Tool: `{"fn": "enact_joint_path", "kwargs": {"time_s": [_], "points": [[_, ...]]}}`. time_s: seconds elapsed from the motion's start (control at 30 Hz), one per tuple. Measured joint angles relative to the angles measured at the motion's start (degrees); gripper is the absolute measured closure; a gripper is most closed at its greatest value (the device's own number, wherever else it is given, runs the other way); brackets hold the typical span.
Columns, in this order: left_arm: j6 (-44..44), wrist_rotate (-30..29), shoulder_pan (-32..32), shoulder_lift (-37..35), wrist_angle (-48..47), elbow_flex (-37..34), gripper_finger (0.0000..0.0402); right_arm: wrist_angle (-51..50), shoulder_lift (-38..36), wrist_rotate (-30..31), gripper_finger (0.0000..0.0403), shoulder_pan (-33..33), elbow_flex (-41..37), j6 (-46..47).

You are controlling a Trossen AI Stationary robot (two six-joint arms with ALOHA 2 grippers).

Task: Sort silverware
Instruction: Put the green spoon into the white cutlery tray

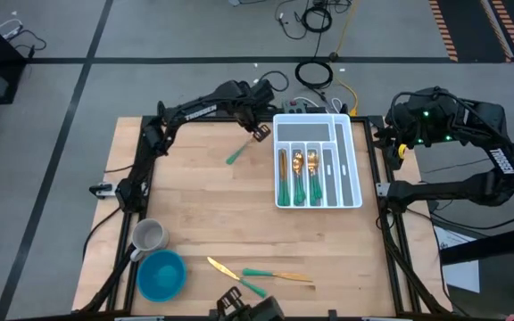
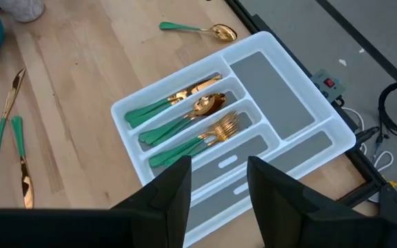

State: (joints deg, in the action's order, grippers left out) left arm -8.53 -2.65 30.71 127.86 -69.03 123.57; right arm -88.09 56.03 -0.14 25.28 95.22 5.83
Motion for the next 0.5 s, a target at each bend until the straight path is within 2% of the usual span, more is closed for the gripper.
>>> {"fn": "enact_joint_path", "kwargs": {"time_s": [0.13,0.37,0.5], "points": [[-1.1,1.2,0.5,1.7,0.6,-0.1,0.0364,0.0,0.0,0.0,0.0260,0.0,0.0,0.4],[-1.3,1.5,0.6,7.1,-0.5,-0.1,0.0263,0.0,0.0,0.0,0.0240,0.0,0.0,0.5],[-3.1,-0.6,0.8,9.5,-1.2,-0.2,0.0230,0.0,0.0,0.0,0.0237,0.0,0.0,0.5]]}}
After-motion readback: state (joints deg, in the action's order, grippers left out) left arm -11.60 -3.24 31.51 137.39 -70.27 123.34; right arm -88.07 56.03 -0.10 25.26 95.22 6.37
